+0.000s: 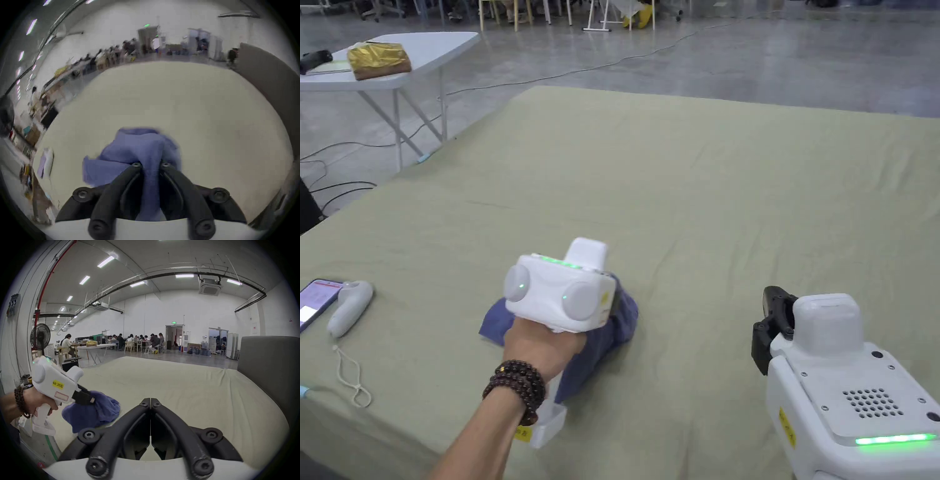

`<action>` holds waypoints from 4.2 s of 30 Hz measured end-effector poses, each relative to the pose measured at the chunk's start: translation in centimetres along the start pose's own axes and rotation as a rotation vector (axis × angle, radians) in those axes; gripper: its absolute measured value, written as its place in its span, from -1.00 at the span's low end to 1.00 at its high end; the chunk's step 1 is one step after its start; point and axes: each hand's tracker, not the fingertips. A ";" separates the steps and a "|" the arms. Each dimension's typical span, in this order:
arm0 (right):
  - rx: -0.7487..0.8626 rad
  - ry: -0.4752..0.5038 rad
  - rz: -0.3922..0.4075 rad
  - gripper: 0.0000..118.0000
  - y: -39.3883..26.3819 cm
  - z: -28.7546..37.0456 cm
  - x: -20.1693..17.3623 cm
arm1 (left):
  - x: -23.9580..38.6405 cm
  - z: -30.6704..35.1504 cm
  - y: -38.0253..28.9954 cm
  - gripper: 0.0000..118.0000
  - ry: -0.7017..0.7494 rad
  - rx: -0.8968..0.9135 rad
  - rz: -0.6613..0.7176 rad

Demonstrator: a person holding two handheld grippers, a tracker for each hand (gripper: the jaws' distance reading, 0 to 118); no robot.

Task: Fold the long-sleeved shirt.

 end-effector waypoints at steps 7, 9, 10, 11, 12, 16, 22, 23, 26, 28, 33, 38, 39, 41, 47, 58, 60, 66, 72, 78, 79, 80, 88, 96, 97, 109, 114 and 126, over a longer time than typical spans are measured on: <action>0.029 -0.218 -0.058 -1.00 0.6 4.7 8.6 | 20.5 -3.3 4.1 -0.89 -0.386 0.017 -0.165; 0.011 -0.294 -0.064 -1.00 0.7 6.3 11.2 | 26.9 -4.6 4.0 -0.89 -0.474 -0.004 -0.225; 0.011 -0.323 -0.065 -1.00 0.7 7.3 12.6 | 30.0 -5.2 3.8 -0.89 -0.508 -0.020 -0.251; 0.015 -0.351 -0.063 -1.00 0.6 8.0 13.6 | 32.3 -5.5 3.5 -0.89 -0.521 -0.028 -0.276; 0.013 -0.395 -0.061 -1.00 0.4 8.6 14.7 | 34.7 -5.7 3.0 -0.89 -0.534 -0.032 -0.301; -0.019 -0.479 -0.079 -1.00 -0.1 9.9 17.9 | 39.0 -6.5 1.6 -0.89 -0.586 -0.072 -0.326; -0.034 -0.475 -0.094 -1.00 -0.7 9.9 18.1 | 34.4 -4.7 3.0 0.17 -0.548 0.050 -0.258; -0.042 -0.465 -0.092 -1.00 -0.7 9.8 17.9 | 32.8 -3.8 3.4 0.79 -0.534 0.090 -0.244; -0.082 -0.438 -0.095 -1.00 -0.5 9.5 17.0 | 27.1 1.0 3.1 0.94 -0.477 0.229 -0.153; -0.077 -0.434 -0.110 -1.00 -0.6 9.4 16.5 | 23.8 3.3 1.3 0.94 -0.392 0.282 -0.070; -0.072 -0.423 -0.118 -1.00 -1.0 10.3 15.7 | 17.8 8.7 -5.1 0.63 -0.268 0.359 0.051; -0.076 -0.411 -0.137 -1.00 -1.6 11.9 15.1 | 15.5 11.4 -10.7 -1.00 -0.198 0.378 0.036; -0.078 -0.409 -0.136 -1.00 -1.6 12.0 15.0 | 15.1 11.4 -11.0 -1.00 -0.243 0.357 0.052; -0.081 -0.407 -0.130 -1.00 -1.4 12.3 14.8 | 15.2 10.9 -10.9 -1.00 -0.243 0.326 0.021; -0.071 -0.404 -0.142 -1.00 -1.1 12.8 15.0 | 17.5 6.3 -8.1 0.06 -0.269 0.210 -0.014; -0.143 -0.451 -0.174 -1.00 -3.4 11.2 18.3 | 23.5 -10.4 -3.7 0.70 -0.172 -0.142 -0.191; -0.165 -0.457 -0.178 -1.00 -3.8 10.6 18.8 | 23.8 -10.8 -4.1 0.44 -0.234 -0.161 -0.173; -0.232 -0.450 -0.187 -1.00 -3.7 6.8 21.1 | 23.0 -6.5 -3.7 -0.98 -0.257 -0.028 -0.194; -0.455 -0.317 -0.295 0.81 -4.9 -1.2 25.4 | 21.2 -4.4 -3.3 -0.98 -0.281 0.024 -0.134; -0.703 -0.242 -0.234 0.52 -9.1 -9.0 26.3 | 19.8 -3.3 -3.1 -0.98 -0.278 0.030 -0.112; -0.716 -0.203 -0.263 0.19 -9.7 -9.7 26.0 | 19.7 -3.4 -2.9 -0.98 -0.279 0.029 -0.112; -0.714 -0.159 -0.289 0.19 -10.2 -10.2 25.9 | 19.5 -3.4 -2.8 -0.98 -0.286 0.027 -0.107; -0.463 -0.125 -0.302 -0.69 -5.6 -5.7 24.1 | 15.7 0.5 0.1 -0.98 -0.252 0.233 0.007; -0.274 -0.113 -0.200 -0.69 5.2 -4.5 23.6 | 8.2 7.4 10.3 -0.98 -0.174 0.490 0.098; -0.271 -0.093 -0.206 -0.69 6.8 -4.9 23.8 | 7.4 7.9 11.6 -0.98 -0.172 0.493 0.114; -0.067 -0.132 -0.063 -0.69 29.8 -15.0 24.3 | 2.9 14.3 34.6 -0.98 0.105 0.695 0.033; -0.063 -0.195 -0.102 -0.69 33.9 -17.5 25.5 | 0.4 15.2 38.4 -0.98 0.080 0.639 0.066; -0.482 -0.220 -0.192 -0.69 8.2 -24.3 25.7 | 2.8 -3.7 21.1 -0.98 -0.038 0.229 0.051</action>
